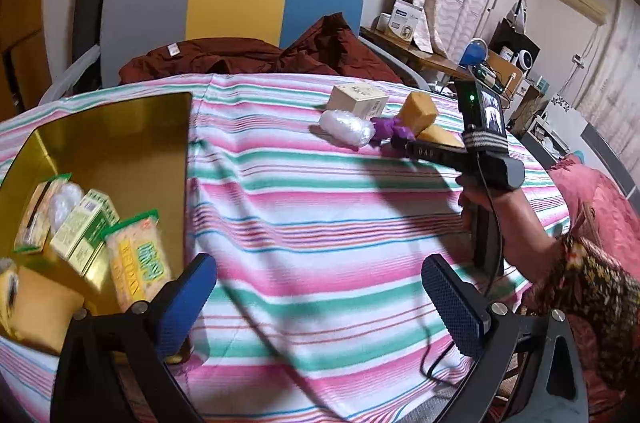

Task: Organize objects
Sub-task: 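Move both tools back to the items and grasp a purple packet with the right tool, then grasp a second purple packet with the left tool while the right tool holds its packet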

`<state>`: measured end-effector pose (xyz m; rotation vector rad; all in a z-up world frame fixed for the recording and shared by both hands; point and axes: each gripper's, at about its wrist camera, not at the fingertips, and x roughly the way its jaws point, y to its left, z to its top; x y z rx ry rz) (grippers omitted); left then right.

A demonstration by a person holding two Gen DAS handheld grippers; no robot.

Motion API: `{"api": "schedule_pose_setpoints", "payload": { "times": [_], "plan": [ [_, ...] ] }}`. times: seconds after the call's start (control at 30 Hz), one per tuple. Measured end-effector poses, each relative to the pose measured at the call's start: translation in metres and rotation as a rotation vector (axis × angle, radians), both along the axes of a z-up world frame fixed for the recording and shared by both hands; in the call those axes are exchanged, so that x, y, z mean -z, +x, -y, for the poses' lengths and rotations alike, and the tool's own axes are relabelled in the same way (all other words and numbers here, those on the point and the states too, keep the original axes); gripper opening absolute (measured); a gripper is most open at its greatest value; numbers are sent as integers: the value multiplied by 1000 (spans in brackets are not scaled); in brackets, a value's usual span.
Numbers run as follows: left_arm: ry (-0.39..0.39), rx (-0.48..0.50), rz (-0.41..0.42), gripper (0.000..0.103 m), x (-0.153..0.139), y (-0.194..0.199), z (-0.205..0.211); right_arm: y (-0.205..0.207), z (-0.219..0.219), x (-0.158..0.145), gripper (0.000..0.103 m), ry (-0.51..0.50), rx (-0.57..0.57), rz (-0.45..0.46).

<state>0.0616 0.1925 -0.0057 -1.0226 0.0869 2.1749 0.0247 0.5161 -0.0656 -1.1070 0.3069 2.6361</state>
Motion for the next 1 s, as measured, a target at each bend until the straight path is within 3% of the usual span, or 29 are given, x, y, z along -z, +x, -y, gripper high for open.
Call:
{"api": "schedule_pose_setpoints", "payload": {
  "times": [0.27, 0.47, 0.6, 0.9, 1.0],
  "plan": [
    [-15, 15, 3, 103, -1, -19, -34, 39, 2, -2, 42, -24, 67, -27],
    [-29, 18, -41, 103, -3, -43, -86, 67, -7, -7, 42, 23, 248, -88],
    [-44, 84, -120, 103, -5, -59, -134, 81, -17, -5, 42, 8, 348, -131],
    [-118, 260, -188, 101, 15, -95, -248, 99, -24, -2, 42, -28, 435, -181],
    [-176, 301, -182, 87, 31, -107, -271, 101, -30, 0, 42, -49, 449, -192]
  ]
}}
